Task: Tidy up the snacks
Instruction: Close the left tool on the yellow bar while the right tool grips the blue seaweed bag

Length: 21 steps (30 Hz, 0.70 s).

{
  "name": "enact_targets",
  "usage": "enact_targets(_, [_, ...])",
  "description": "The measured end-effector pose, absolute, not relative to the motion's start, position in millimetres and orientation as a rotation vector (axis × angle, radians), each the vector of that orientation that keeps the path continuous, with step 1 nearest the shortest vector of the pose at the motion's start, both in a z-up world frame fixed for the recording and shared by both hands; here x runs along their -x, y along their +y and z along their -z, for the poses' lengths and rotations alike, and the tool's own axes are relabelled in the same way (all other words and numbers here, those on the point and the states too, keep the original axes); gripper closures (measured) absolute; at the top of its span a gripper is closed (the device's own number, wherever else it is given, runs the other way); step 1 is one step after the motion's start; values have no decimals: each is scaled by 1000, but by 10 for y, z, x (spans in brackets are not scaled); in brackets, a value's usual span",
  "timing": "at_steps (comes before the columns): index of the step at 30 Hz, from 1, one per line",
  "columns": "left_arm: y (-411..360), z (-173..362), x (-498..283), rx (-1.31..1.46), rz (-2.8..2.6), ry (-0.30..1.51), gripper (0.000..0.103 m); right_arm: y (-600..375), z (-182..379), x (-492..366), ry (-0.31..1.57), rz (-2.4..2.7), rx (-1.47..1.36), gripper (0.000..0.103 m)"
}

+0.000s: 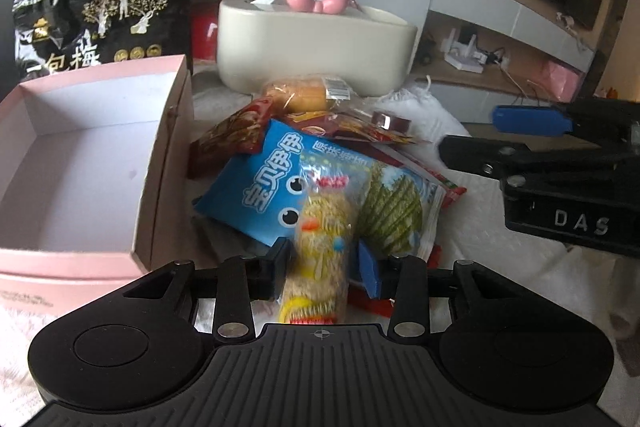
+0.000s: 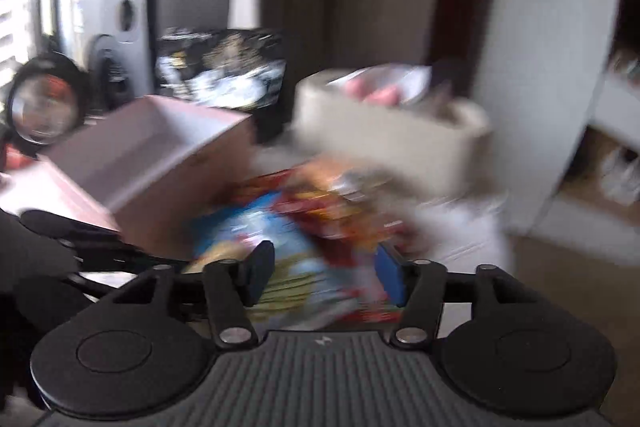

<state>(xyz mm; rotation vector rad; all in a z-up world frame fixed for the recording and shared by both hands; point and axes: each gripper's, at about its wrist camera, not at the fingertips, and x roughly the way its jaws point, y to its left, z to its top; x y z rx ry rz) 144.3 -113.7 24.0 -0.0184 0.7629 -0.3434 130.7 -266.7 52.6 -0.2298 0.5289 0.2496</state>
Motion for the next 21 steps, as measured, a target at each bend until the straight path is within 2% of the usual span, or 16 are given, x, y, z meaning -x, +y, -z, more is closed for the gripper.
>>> enact_targets(1, [-1147,-249,-1444,10,344,756,65,-2701,-492,-1302,513,-227,239,46])
enact_targets(7, [-1100,-408,-1305,-61,386,701,68,-2896,-404,-1375,550,-262,174,46])
enact_targets(15, [-714,-907,-921,-55,456,725,69,-2811,-464,-1503,570,-417,108,45])
enact_targets(21, [-602,-691,-951,-52,410,794,69,-2701,-268,-1866,717,-460,6,44])
